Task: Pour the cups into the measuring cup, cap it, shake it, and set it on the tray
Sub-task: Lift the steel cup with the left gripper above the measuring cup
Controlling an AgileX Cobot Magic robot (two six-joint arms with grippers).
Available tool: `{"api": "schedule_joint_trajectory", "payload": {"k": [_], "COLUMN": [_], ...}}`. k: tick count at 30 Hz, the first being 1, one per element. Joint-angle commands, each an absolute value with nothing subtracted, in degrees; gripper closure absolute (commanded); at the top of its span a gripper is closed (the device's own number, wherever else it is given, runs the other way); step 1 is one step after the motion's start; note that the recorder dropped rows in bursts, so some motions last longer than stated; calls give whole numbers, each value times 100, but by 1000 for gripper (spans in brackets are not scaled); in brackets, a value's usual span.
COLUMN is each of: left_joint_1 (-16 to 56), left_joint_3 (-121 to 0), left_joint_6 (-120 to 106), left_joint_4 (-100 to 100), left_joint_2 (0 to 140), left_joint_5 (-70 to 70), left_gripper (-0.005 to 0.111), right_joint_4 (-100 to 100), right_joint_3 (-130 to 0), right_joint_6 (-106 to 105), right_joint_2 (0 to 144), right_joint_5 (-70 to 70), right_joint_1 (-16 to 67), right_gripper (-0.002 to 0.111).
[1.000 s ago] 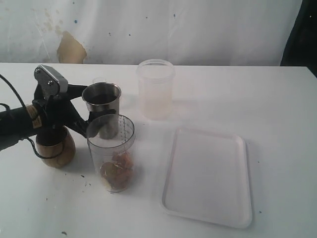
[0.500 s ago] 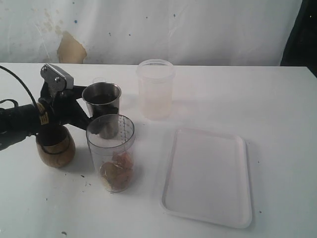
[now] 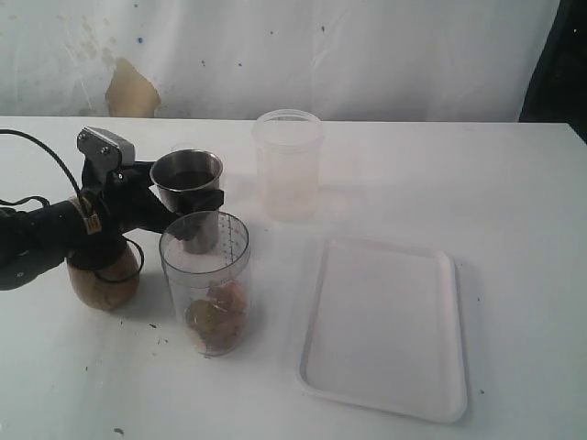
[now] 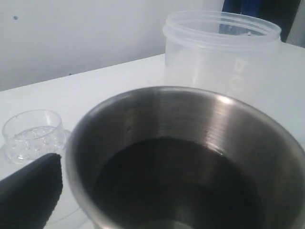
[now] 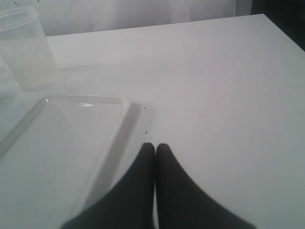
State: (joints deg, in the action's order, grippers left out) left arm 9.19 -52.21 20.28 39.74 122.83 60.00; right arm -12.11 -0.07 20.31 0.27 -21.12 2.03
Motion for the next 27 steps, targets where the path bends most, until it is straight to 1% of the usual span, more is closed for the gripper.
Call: {"api": "schedule_joint_trajectory", "payload": {"k": [1, 5, 6, 8, 9, 12, 15, 17, 21, 27], "left_joint_1": [944, 944, 944, 944, 944, 944, 944, 933, 933, 922], "left_joint_3": [-5280, -5280, -5280, -5280, -5280, -5280, -5280, -5280, -5270, -5047], "left_joint_6": [2106, 2096, 2106, 2118, 2118, 2118, 2118, 2120, 2446, 2651], "left_joint_4": [3883, 3837, 3840, 3840, 3840, 3855, 3855, 3874, 3953, 3886], "left_joint_2": [12341, 12341, 12341, 12341, 12341, 12341, 12331, 12331, 12093, 11333], "left_joint_5": [6151, 6164, 6164, 6164, 6164, 6239, 6583, 6996, 6996, 6996], "left_gripper": [4, 5, 7, 17, 25, 60, 107, 106, 107, 107], "right_joint_4": [-1242, -1242, -1242, -1242, -1242, -1242, -1242, -1242, -1242, -1226], "right_joint_3": [0, 0, 0, 0, 0, 0, 0, 0, 0, 0], "right_joint_6": [2024, 2024, 2024, 2024, 2024, 2024, 2024, 2024, 2024, 2023], "right_joint_2": [0, 0, 0, 0, 0, 0, 0, 0, 0, 0], "right_joint_5": [-2091, -2091, -2091, -2091, -2091, -2091, -2091, -2091, -2091, -2091], "right_joint_1": [229, 229, 229, 229, 229, 229, 229, 229, 229, 229], "right_gripper": [108, 108, 108, 108, 108, 108, 108, 108, 108, 108]}}
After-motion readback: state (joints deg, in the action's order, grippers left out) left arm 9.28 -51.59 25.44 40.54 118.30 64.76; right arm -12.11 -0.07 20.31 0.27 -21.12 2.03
